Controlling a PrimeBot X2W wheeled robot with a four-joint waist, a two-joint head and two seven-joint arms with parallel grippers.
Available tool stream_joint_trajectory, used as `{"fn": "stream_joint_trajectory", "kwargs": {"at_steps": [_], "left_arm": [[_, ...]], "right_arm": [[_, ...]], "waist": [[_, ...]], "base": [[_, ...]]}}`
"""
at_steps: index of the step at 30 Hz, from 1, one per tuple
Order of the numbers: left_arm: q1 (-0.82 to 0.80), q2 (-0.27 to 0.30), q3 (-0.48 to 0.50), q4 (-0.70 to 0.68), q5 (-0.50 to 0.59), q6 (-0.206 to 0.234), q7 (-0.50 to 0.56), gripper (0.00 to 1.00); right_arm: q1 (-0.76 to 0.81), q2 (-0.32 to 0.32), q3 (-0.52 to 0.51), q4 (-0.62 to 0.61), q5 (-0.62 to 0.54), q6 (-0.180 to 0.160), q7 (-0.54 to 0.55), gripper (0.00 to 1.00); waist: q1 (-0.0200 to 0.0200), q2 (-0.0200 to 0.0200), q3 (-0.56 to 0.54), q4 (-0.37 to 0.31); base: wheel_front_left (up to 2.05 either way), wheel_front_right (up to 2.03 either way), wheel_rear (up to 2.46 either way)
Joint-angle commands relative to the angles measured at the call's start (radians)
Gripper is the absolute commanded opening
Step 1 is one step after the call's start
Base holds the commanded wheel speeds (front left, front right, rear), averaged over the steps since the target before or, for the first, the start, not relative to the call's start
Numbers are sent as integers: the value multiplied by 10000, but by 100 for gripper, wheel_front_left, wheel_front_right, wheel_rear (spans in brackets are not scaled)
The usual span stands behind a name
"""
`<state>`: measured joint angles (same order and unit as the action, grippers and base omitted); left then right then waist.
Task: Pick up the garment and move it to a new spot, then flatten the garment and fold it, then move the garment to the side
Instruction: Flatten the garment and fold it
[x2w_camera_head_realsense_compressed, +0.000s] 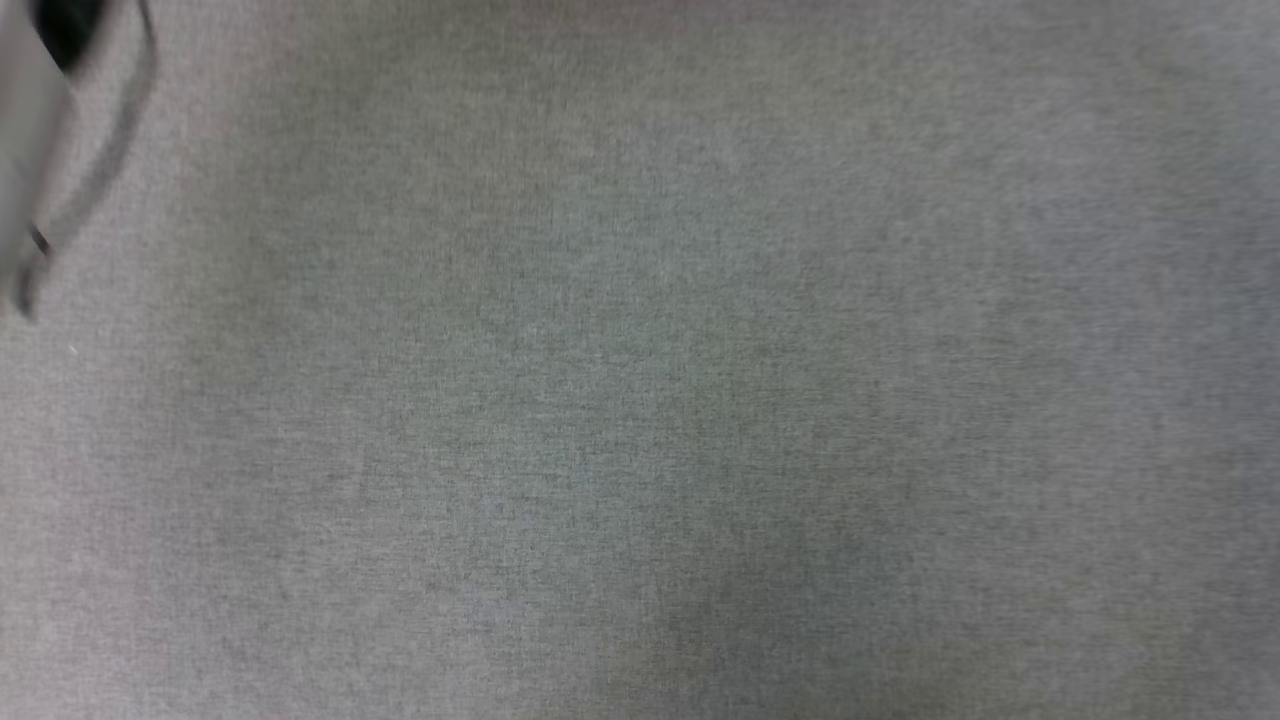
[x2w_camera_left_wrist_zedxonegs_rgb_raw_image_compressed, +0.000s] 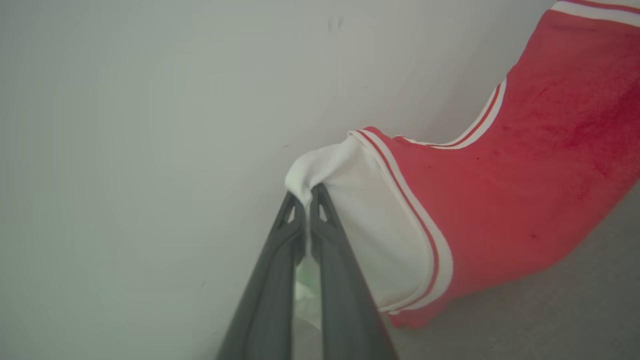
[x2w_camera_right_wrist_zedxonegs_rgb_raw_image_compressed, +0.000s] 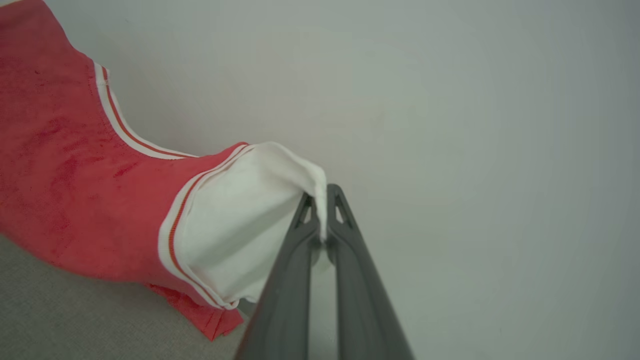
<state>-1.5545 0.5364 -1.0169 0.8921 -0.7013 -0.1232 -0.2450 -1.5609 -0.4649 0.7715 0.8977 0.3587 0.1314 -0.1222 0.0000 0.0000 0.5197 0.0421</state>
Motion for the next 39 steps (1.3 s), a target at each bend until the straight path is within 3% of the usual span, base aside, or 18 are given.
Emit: {"fn": "stream_joint_trajectory", "kwargs": {"at_steps": [1,8,21,31,39], "left_arm": [[348,51,50,-98,-62,63,-76,0],[3587,336,74,-1283,-507,676,-205,0],[9161,1789,97,-4393,-1403,2172,-201,0],[11882,2766,-166,-5897,-2233,3175,-72,0],[13526,3377,-352,-7119,-2883,3919,83,0]], "right_arm": [[374,29,101,-54,113,-14,-78,0],[3039,-359,916,-596,1024,-14,-582,0],[7837,-1722,1407,-2077,2652,-13,-614,0],[11402,-2811,261,-3053,3222,-14,-98,0],[14129,-3399,-977,-4552,3105,-16,1021,0]], "waist": [[0,0,-199,-81],[0,0,-1073,-196],[0,0,-2880,-300],[0,0,-4054,-288],[0,0,-4761,-293]], "base": [[0,0,0],[0,0,0],[0,0,0],[0,0,0],[0,0,0]]}}
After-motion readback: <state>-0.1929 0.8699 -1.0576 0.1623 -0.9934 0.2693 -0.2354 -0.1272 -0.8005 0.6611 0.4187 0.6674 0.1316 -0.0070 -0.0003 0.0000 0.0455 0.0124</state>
